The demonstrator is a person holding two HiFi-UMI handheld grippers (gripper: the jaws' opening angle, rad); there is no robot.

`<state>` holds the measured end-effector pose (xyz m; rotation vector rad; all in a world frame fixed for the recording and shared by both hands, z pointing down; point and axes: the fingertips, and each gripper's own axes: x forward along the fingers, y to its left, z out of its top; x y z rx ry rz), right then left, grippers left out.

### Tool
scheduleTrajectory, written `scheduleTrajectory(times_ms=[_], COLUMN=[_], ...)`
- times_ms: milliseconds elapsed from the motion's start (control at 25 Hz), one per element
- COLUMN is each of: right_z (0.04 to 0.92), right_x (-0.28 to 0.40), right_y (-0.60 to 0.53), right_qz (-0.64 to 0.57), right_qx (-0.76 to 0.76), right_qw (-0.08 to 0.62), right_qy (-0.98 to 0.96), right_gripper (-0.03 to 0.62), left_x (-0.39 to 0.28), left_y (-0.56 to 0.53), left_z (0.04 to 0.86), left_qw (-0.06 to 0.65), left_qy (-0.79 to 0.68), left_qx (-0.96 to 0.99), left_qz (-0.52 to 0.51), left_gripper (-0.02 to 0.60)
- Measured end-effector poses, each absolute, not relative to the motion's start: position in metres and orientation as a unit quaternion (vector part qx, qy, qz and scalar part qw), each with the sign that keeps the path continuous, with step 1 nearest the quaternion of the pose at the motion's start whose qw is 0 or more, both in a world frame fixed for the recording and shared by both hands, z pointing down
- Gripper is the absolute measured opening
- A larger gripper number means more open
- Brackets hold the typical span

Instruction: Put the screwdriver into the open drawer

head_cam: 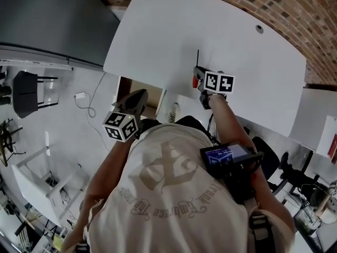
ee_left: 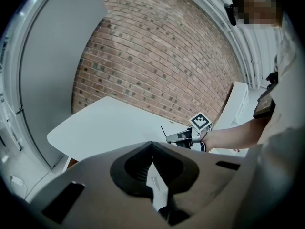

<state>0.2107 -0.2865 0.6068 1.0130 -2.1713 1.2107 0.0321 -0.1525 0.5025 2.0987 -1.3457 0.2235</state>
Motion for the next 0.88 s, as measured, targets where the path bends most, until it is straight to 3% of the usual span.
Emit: scheduleTrajectory(times_ms=[880], right_z=[0.587], right_x=[0.091], right_y=[-0.201], right_qz=[0.456], right_qx=[0.395], right_qw=[0.205], right_qy=[-0.771], right_gripper=[0.067], left_x=[-0.104], left_y=[-0.091], left_z=[0.498], left_qw=[0.327], left_qy=[-0.472], left_qx=[0.815], left_qz=[0.079], left_gripper=[0.02])
